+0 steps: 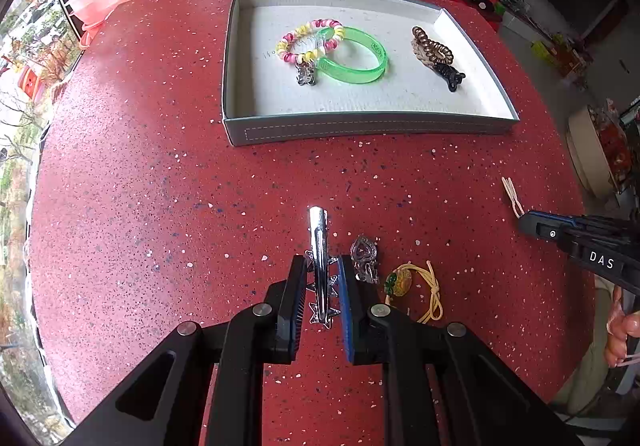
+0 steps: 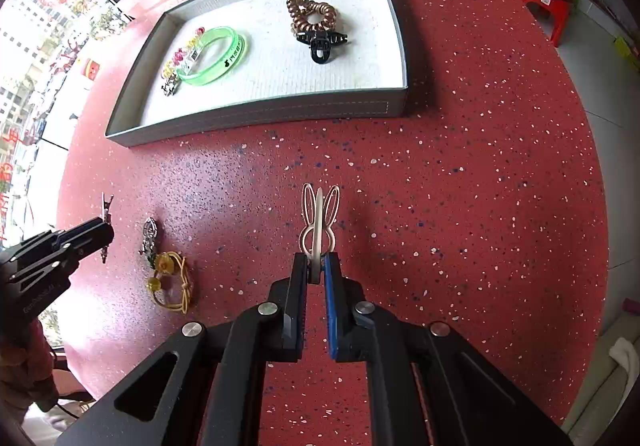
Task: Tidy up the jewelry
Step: 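Carry the key-shaped pin into the tray with the left tool while the right tool carries the cream clip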
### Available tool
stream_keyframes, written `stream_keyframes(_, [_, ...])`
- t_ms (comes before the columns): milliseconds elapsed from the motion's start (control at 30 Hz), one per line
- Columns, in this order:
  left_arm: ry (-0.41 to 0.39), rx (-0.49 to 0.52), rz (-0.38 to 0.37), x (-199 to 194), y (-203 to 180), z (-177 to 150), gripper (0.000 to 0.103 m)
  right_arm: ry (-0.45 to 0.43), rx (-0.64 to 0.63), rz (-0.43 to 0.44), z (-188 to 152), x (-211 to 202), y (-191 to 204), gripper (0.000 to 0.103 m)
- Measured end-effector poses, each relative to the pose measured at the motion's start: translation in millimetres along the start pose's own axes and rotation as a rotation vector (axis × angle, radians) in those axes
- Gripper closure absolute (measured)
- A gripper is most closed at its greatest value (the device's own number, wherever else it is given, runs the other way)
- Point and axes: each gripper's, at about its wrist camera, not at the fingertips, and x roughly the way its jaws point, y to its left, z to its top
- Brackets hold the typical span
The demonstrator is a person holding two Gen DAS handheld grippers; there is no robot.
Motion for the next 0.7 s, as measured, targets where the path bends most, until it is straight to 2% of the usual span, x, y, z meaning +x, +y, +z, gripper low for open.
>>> stream_keyframes(200, [-0.036, -0.006, -0.008, -14, 0, 18, 0.069, -0.064, 0.009, 0.049, 21, -28, 7, 0.094])
stream_keyframes(367, [-0.078, 0.0, -0.006, -21, -3, 46, 0.069, -0.103, -0.005, 0.079, 52, -37, 11, 0.094])
stream_keyframes(533, [-0.115, -0.011, -0.009, -20, -6, 79, 0.069, -0.114, -0.018, 0.096, 82, -31, 18, 0.094])
stream_keyframes(700, [-0.113, -0.011, 0.015, -3, -12, 105, 0.069, -0.086, -0.011, 0.109, 101, -8, 21, 0.094])
